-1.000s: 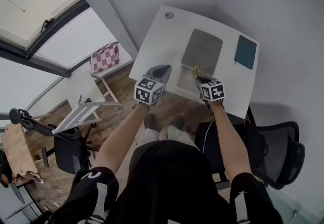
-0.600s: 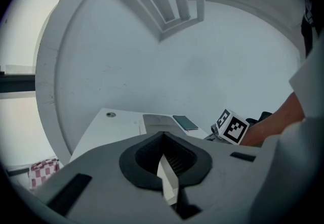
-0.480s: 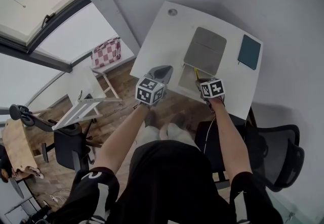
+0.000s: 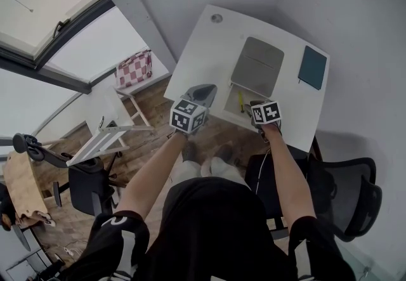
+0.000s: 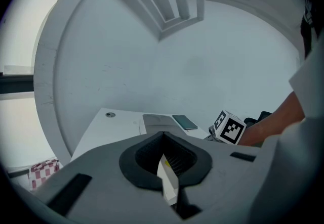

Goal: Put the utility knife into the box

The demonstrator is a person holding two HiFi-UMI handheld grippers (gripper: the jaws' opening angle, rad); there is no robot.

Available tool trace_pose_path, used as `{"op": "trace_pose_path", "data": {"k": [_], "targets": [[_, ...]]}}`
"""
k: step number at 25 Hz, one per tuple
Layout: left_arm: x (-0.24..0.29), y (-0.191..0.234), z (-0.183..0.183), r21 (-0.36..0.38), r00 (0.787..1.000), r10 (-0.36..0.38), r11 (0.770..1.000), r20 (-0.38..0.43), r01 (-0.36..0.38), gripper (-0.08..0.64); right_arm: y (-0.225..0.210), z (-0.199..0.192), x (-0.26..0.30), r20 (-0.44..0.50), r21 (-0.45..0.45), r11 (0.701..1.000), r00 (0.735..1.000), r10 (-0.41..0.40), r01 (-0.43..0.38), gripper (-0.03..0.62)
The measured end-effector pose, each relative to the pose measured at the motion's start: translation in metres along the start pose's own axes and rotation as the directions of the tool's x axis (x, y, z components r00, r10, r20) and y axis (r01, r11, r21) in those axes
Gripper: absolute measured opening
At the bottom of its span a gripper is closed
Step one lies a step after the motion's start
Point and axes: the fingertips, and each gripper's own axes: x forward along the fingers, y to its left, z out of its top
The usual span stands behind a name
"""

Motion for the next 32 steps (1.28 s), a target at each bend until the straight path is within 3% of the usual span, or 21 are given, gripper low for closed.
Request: {"op": "trace_pose_path", "data": {"k": [8, 14, 20, 26, 32], "targets": [[-0.001, -0.003, 0.010, 0.024, 0.999, -0.038, 0.999, 0.004, 0.037, 0.026, 0.002, 0.020, -0.021, 0.118, 0.031, 0.999, 0.992, -0.042, 0.039, 0.117], [-0.002, -0.012, 0.026, 0.062, 0.996, -0.087, 0.994, 0.021, 0.086, 0.026, 0.007, 0.044, -0.055, 0.245, 0.046, 0.995, 0.965, -0.094, 0.086, 0.100], [-0.003, -0.024, 0.042, 0.094, 0.990, -0.139, 0.986, 0.038, 0.135, 0.026, 0.009, 0.063, -0.099, 0.357, 0.067, 0.985, 0.918, -0.171, 0.158, 0.077], [-0.007, -0.034, 0.065, 0.124, 0.980, -0.183, 0.977, 0.073, 0.174, 0.026, 0.012, 0.085, -0.143, 0.465, 0.090, 0.968, 0.850, -0.248, 0.234, 0.027], [-0.014, -0.045, 0.084, 0.155, 0.969, -0.223, 0.966, 0.106, 0.206, 0.026, 0.022, 0.095, -0.171, 0.523, 0.114, 0.961, 0.807, -0.273, 0.251, 0.015]]}}
